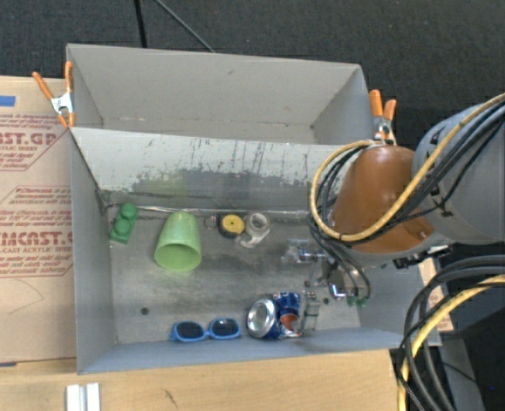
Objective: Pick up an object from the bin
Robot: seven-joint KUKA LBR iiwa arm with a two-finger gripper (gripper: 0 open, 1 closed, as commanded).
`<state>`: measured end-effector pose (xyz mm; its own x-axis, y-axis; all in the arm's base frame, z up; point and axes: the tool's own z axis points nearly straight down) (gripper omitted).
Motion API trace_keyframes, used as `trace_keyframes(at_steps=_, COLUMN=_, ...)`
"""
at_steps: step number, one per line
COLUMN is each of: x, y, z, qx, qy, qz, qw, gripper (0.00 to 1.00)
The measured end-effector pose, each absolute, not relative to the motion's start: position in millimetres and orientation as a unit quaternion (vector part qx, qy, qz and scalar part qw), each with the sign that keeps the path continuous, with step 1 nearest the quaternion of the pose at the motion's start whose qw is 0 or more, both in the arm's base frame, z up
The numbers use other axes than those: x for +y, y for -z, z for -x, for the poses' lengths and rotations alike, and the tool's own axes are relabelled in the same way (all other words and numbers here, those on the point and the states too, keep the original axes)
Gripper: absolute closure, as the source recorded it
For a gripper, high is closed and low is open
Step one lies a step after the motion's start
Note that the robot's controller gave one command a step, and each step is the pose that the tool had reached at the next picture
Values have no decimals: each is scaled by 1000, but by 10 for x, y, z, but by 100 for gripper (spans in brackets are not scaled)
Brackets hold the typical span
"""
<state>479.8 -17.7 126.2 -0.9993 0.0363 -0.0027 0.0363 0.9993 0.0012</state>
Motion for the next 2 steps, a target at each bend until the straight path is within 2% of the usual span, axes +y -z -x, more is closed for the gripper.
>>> trace_keyframes(at_steps=1, x=-142, y=-676, z=-4832, qx=1000, qy=0, qz=-6, qw=2, gripper=0)
trace_keyframes(at_steps=2, x=-140, y=-681, z=-4847, qx=1000, qy=0, qz=-7, qw=5, gripper=0)
